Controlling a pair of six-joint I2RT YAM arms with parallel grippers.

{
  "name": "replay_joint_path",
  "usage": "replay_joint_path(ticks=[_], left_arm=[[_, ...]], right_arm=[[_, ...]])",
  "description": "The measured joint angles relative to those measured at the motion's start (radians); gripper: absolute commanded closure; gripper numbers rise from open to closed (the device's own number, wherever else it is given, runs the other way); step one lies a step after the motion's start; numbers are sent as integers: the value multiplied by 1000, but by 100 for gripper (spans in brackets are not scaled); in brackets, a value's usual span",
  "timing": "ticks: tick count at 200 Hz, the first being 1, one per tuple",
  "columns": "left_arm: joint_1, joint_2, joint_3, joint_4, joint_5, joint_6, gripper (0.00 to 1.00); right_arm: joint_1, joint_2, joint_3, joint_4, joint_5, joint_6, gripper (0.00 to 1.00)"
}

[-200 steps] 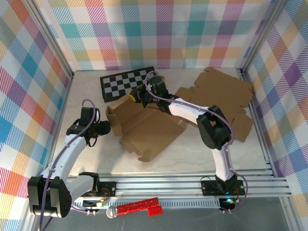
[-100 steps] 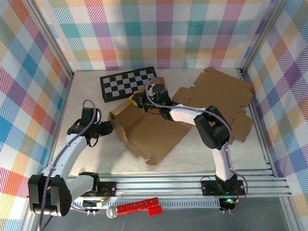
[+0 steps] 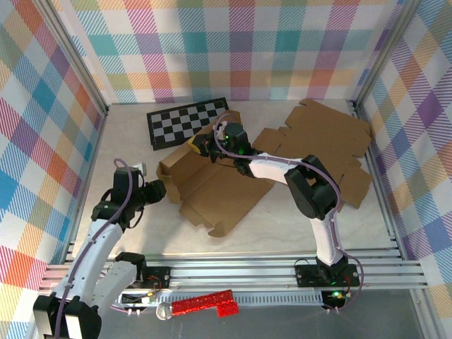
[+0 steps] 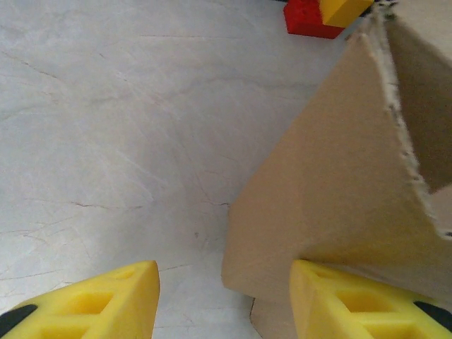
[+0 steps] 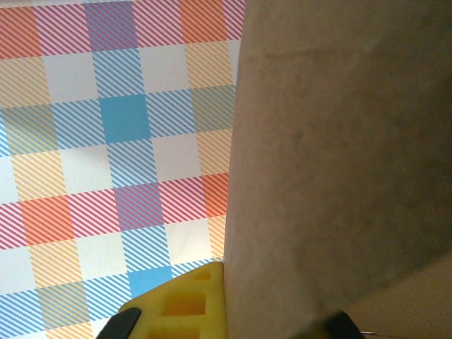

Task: Fold the paper box

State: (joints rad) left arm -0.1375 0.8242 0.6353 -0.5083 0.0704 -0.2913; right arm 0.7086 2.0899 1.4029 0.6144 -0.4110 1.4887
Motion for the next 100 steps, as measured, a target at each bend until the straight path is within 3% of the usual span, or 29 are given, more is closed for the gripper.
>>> replay_joint_path(ticks=[61,100], left_arm=[[-28,89,-3,49,30,56,50],[-75,142,-3,71,-23,84,50]], right_arm=[[-2,32,24,18,-10,16,100],[-2,32,24,61,-11,23,100]])
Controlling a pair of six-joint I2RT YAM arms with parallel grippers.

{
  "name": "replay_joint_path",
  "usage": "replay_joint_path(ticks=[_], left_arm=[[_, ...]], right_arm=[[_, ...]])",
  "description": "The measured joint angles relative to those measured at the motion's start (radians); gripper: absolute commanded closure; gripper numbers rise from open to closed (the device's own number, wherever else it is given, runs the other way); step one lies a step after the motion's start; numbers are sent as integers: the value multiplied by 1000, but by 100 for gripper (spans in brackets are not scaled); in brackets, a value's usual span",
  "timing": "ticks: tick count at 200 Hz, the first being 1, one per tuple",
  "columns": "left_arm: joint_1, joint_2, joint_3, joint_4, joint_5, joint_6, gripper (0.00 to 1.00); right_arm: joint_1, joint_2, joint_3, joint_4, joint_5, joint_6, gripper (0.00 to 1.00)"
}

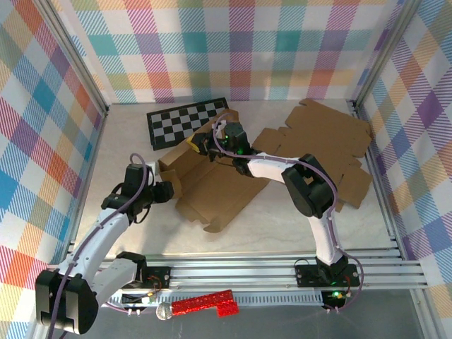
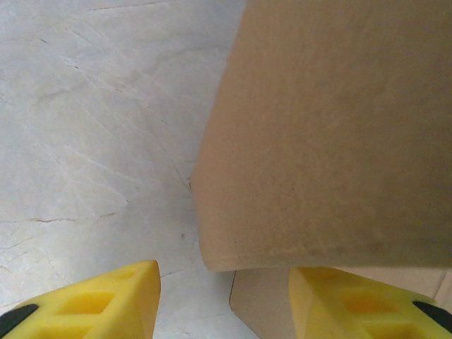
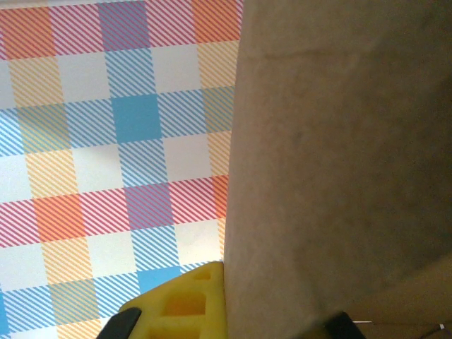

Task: Fold the paper box

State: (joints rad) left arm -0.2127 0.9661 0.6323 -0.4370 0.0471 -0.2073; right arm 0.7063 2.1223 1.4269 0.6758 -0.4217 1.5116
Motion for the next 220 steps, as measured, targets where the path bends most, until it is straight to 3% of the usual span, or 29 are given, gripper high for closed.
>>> replay_joint_path(ticks=[53,220], left_arm=[[-16,34,-19,60,-97,7,52],[-63,195,-33,206,-171,-14,51]], right_arm=[[0,0,-20,48,0,0,100],[41,72,-73,240,71,19,100]])
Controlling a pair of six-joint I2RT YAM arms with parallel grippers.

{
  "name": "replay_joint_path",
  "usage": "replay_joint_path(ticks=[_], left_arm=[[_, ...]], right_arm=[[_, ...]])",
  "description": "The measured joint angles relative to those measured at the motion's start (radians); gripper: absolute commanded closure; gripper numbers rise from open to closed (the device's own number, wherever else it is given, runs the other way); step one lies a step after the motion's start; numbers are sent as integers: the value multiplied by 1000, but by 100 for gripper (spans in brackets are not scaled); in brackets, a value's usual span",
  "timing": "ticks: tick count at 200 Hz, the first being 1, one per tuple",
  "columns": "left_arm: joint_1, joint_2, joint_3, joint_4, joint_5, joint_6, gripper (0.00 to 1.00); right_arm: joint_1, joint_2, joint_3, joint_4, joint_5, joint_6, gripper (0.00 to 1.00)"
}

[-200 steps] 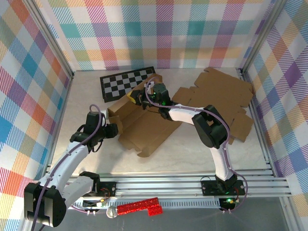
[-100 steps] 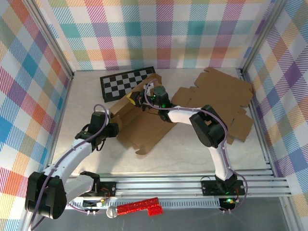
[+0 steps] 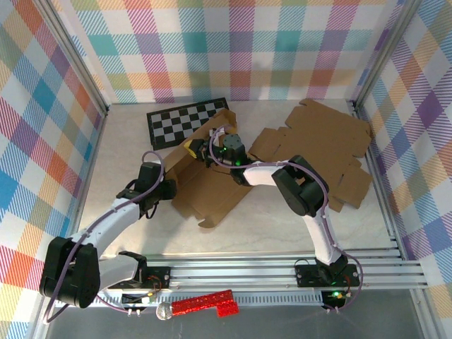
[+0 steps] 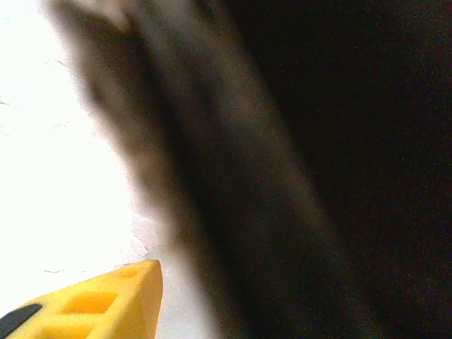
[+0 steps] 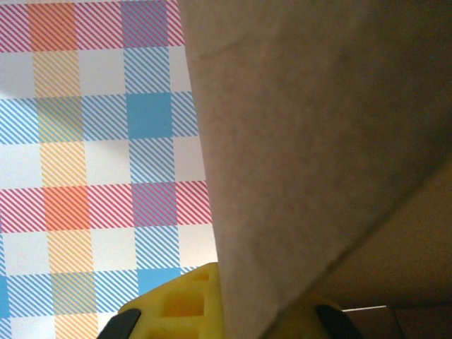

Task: Fold the paper box

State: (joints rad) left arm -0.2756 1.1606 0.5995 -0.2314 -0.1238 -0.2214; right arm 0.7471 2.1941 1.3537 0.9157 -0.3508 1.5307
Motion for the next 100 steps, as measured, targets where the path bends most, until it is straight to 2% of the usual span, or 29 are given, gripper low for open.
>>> replay_joint_path(ticks=[53,100], left_arm=[[-12,23,2,30,-58,-80,50],[-12,30,5,51,-92,-84,50]], right_arm=[[31,-27,-22,-32,96,34,100],[82,-122,-45,-210,230,71,100]])
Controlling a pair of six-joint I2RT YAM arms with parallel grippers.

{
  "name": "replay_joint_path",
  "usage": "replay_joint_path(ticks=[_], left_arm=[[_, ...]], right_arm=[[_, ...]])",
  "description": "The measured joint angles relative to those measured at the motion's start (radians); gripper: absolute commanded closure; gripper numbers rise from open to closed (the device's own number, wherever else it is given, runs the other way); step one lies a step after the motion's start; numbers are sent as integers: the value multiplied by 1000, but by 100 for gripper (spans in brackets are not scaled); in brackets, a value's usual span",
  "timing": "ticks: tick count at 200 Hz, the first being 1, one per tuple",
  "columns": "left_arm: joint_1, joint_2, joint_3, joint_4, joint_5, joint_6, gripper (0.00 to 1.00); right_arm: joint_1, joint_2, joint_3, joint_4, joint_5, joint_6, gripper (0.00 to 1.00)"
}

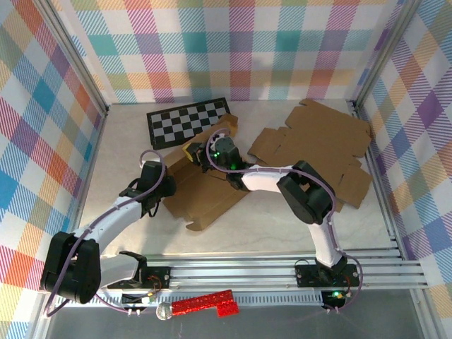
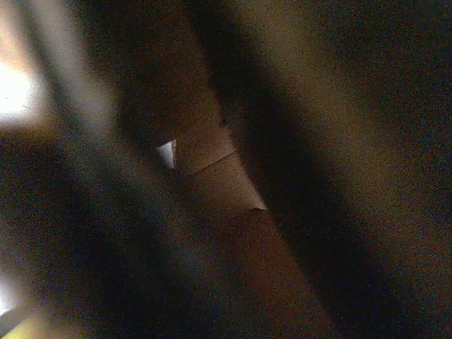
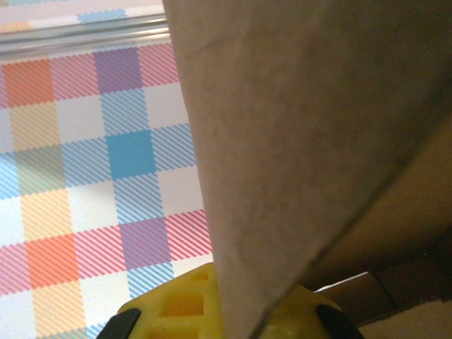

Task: Fold the paper box

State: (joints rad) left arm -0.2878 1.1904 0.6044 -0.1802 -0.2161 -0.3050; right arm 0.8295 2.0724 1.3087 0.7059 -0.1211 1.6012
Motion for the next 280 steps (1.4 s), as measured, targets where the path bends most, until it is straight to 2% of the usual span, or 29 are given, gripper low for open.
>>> replay_joint_path(ticks=[55,103,119,141,153,170,198,280], left_arm=[[0,27,23,10,-12,34,49],[3,88,69,19,-13,28,55],[5,100,74,29,-14,14,62],[9,115,78,39,-28,-13,82],[10,122,79,47,-41,-24,85],[11,127,79,55,-52,-41,83],[11,141,81,77,-48,-63,67],[18,229,136,130,-49,-104,65]], right_arm=[[12,-42,35,-173,51,18,100],[9,-35,56,-202,80,41,100],[8,-29,64,-202,81,53,100],[8,-22,72,-203,92,69,100],[8,-19,73,-201,101,82,100],[8,-14,76,-199,107,95,100],[8,0,90,-191,109,116,100],[1,41,81,-83,148,147,100]])
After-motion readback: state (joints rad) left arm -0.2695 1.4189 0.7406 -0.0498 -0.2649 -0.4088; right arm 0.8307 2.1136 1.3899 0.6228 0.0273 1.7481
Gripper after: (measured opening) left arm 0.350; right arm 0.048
